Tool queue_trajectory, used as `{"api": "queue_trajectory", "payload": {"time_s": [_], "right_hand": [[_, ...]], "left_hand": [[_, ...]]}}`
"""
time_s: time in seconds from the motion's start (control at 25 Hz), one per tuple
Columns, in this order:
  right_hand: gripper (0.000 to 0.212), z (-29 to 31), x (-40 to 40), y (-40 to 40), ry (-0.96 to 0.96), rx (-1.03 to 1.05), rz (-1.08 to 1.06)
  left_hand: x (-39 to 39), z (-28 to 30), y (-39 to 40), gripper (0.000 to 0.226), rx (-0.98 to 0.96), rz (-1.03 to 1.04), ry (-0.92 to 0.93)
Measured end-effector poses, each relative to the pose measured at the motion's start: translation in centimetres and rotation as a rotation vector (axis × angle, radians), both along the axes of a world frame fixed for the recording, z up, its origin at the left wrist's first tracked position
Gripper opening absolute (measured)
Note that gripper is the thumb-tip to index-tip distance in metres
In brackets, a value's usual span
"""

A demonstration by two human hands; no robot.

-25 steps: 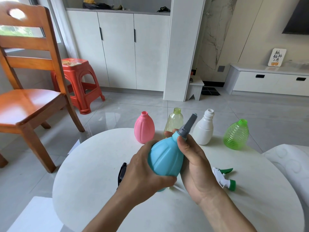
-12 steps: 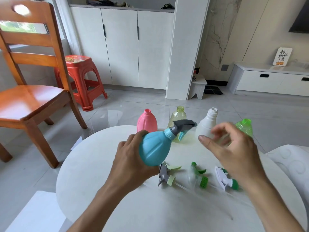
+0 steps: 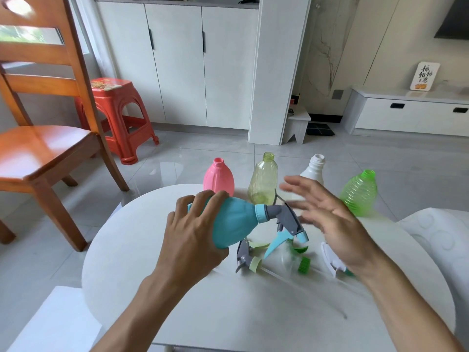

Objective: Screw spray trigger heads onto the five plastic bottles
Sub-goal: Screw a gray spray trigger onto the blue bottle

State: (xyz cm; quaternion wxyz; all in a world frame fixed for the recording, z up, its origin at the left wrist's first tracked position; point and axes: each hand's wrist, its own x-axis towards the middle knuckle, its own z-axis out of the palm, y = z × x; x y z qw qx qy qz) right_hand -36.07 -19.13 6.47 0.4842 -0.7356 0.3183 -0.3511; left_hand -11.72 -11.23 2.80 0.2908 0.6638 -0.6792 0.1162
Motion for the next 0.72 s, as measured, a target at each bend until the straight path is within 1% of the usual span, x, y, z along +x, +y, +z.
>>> {"api": "queue_trajectory", "payload": {"time_s": [0.04,0.08,0.12,0.16,0.28,0.36,0.44,0.48,0.52,0.6,0.68,0.72], "right_hand": [[0.07,0.5,-0.3,0.1,0.122,-0.189,0.025],[0.076,0.7,-0.4,0.2,0.25,-0.41,0.044],[0.073,0.7,-0.3,0.2,0.334,-0.602,0.051],[0.066,0.7,-0.1,0.2,0.375,-0.716,0.033],[0.037,0.9,0.5,0.5,0.409,-0.932,-0.085],[0.028,1.0,0.6,0.6,0.4,-1.04,-0.119],[0.029,0.8,0.7,0.9,0.381,-1.072,-0.112],[0.029,0.7,0.9,1.0,0.354,-1.051,-0.107],[0.029,0.4,1.1,1.1,0.324,-1.025,-0.114],[0.032,0.0,1.6,1.4,0.274,-0.964,-0.201],[0.038,-0.5,2.3,1.6,0.242,-0.853,-0.306],[0.038,-0.8,2.4,1.6,0.229,-0.777,-0.325]], "left_hand": [[0.2,-0.1,0.0,0.092,0.019,-0.017,0.057],[0.3,-0.2,0.0,0.092,0.038,-0.035,0.105],[0.4,-0.3,0.1,0.092,0.052,-0.053,0.132],[0.6,-0.4,0.2,0.092,0.062,-0.069,0.138],[0.6,-0.8,0.6,0.089,0.079,-0.118,0.139],[0.1,-1.0,1.0,0.087,0.098,-0.165,0.229],[-0.3,-1.0,1.2,0.085,0.129,-0.195,0.339],[-0.5,-1.0,1.2,0.084,0.134,-0.194,0.354],[-0.6,-1.1,1.3,0.083,0.126,-0.188,0.341],[-1.0,-1.2,1.5,0.084,0.067,-0.171,0.272],[-1.3,-1.3,1.4,0.088,0.005,-0.143,0.211],[-1.4,-1.4,1.4,0.09,-0.01,-0.122,0.188]]}}
